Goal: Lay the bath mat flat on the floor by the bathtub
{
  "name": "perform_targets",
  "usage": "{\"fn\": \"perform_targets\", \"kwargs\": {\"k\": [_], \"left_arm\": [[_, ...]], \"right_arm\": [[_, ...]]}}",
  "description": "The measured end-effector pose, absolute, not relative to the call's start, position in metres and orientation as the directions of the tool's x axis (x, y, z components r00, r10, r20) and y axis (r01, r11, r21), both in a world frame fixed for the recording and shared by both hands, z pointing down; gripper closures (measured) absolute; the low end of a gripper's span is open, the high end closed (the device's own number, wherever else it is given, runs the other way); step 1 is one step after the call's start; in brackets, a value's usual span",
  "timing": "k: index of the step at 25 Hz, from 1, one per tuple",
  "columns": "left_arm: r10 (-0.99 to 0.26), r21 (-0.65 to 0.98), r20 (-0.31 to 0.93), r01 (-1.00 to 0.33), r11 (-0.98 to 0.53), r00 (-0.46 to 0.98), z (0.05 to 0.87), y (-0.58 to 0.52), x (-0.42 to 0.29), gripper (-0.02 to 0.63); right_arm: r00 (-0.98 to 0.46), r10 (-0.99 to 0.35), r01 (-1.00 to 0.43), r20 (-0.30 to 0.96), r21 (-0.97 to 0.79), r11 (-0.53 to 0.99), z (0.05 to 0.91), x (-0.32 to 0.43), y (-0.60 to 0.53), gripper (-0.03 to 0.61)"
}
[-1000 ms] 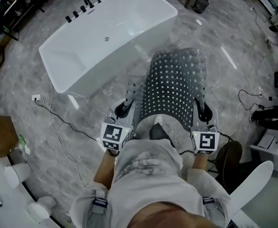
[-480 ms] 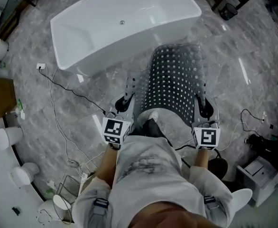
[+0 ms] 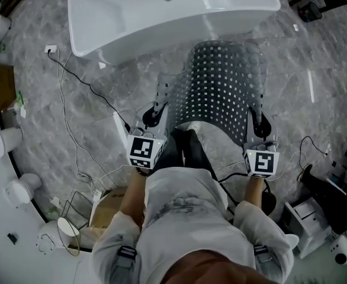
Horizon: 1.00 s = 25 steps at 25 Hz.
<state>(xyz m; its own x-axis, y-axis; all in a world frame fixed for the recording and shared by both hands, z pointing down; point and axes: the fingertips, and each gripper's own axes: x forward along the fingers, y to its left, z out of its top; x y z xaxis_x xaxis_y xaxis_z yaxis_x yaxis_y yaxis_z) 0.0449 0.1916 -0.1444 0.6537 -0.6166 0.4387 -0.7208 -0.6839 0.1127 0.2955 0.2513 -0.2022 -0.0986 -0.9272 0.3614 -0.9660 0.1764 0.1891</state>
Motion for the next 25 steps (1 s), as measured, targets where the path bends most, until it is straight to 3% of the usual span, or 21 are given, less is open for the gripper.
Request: {"fn": "perform_targets", "kwargs": {"k": [25], "left_arm": [[-0.630, 0.168, 0.496, -0.778, -0.605, 0.597, 0.014, 0.097, -0.031, 0.577]], "right_arm": [[-0.126, -0.885, -0.937, 0.448, 0.240, 0.254, -0.043, 0.234, 0.142, 0.511]]}}
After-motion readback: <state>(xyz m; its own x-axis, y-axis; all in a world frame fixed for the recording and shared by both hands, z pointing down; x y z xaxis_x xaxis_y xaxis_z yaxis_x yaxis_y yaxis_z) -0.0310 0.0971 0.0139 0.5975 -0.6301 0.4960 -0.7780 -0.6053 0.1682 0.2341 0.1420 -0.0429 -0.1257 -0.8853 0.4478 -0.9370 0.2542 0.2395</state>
